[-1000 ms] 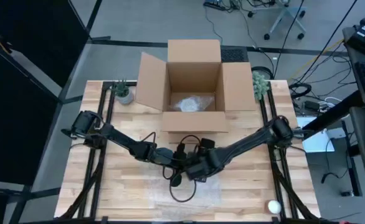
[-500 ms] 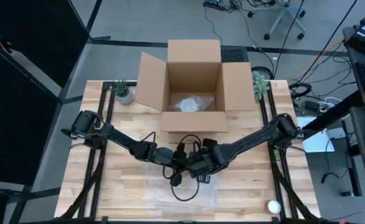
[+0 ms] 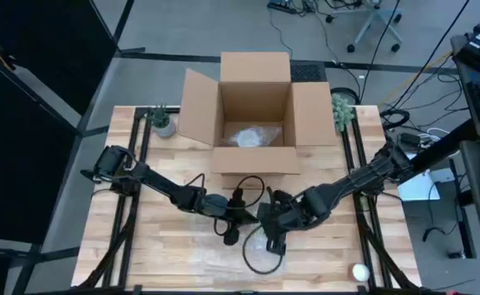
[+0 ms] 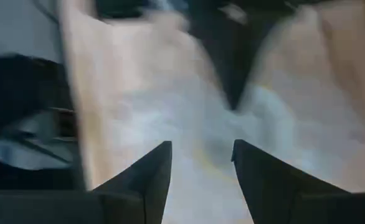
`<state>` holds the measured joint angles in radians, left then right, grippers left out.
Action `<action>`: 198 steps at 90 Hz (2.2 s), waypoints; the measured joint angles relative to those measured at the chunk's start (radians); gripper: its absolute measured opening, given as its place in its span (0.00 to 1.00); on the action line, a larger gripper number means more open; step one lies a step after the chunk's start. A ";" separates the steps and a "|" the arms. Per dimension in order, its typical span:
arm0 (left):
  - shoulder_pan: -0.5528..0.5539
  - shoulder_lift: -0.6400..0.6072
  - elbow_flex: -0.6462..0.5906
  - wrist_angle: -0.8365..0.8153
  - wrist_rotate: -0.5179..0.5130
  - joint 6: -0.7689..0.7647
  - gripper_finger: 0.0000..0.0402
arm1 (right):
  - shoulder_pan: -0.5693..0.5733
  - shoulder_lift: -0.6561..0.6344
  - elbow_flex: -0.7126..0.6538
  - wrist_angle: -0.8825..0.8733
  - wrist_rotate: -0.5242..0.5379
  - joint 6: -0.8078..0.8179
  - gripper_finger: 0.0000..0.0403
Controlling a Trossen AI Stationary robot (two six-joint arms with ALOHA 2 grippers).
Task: Wrap mug
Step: Wrap the orange mug with the bubble wrap
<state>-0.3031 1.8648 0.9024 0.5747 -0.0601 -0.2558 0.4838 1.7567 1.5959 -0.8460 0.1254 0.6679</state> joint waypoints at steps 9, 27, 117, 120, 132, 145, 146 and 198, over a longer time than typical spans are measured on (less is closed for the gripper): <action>0.000 0.000 0.000 0.000 0.000 0.000 0.00 | 0.021 0.032 0.000 0.138 -0.002 -0.033 0.40; 0.000 0.000 0.000 0.000 0.002 0.000 0.00 | 0.024 0.090 0.000 0.179 -0.053 -0.030 0.40; 0.000 0.000 0.000 0.000 0.004 0.000 0.00 | 0.001 0.271 0.007 -0.054 0.099 -0.025 0.40; 0.000 0.000 0.000 0.000 0.005 0.000 0.00 | 0.000 0.287 0.008 -0.055 0.097 -0.026 0.40; 0.001 0.000 -0.001 0.001 0.004 0.000 0.00 | -0.001 0.354 0.007 -0.050 0.117 -0.045 0.40; 0.000 -0.001 -0.001 -0.001 0.004 -0.001 0.00 | -0.002 0.385 0.007 -0.049 0.108 -0.084 0.40; 0.000 -0.001 -0.001 -0.001 0.004 -0.001 0.00 | -0.001 0.386 0.007 -0.049 0.108 -0.086 0.40; -0.008 -0.202 -0.004 -0.280 0.046 0.001 0.00 | -0.004 0.385 0.003 -0.049 0.073 -0.078 0.40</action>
<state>-0.3110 1.6633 0.8982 0.2948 -0.0140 -0.2547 0.4797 2.1422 1.5986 -0.8955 0.1984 0.5900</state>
